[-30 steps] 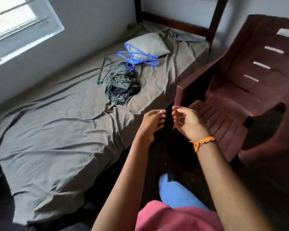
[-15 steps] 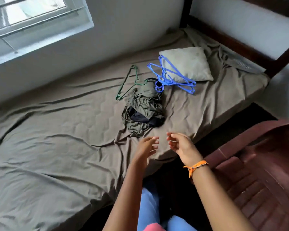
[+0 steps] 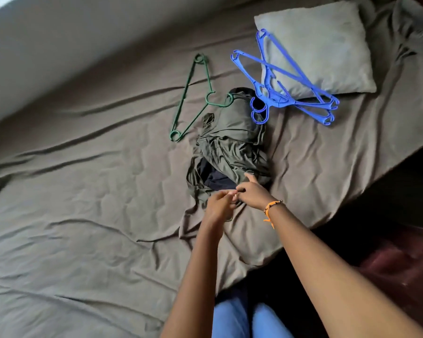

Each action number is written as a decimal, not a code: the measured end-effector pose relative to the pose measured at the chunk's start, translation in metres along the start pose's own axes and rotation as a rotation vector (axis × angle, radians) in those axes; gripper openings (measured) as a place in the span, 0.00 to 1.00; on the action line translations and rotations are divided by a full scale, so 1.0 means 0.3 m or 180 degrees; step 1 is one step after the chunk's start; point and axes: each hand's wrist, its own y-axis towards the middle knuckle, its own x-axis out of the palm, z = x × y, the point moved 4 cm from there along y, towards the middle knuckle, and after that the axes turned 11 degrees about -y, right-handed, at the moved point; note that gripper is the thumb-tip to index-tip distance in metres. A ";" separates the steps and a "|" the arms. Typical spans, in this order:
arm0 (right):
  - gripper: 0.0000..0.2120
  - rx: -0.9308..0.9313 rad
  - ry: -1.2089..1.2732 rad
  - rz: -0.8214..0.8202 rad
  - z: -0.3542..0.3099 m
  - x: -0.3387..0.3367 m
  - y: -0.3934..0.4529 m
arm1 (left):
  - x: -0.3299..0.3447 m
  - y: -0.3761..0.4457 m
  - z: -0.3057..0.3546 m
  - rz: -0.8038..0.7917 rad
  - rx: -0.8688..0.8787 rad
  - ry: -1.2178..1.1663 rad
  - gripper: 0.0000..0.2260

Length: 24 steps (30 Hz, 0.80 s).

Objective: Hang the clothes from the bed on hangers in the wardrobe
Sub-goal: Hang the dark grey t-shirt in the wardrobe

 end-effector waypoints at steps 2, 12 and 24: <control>0.12 0.0177 -0.0433 -0.0137 0.027 0.013 0.060 | 0.005 0.035 0.004 -0.0135 -0.0124 0.0091 0.10; 0.09 -0.0303 -0.1028 -0.0207 0.057 -0.006 0.162 | -0.045 0.154 0.017 0.0171 -0.0257 -0.0064 0.09; 0.18 -0.0522 0.1618 0.0295 -0.076 -0.112 -0.253 | 0.039 0.115 0.043 0.0079 -0.0313 -0.0874 0.12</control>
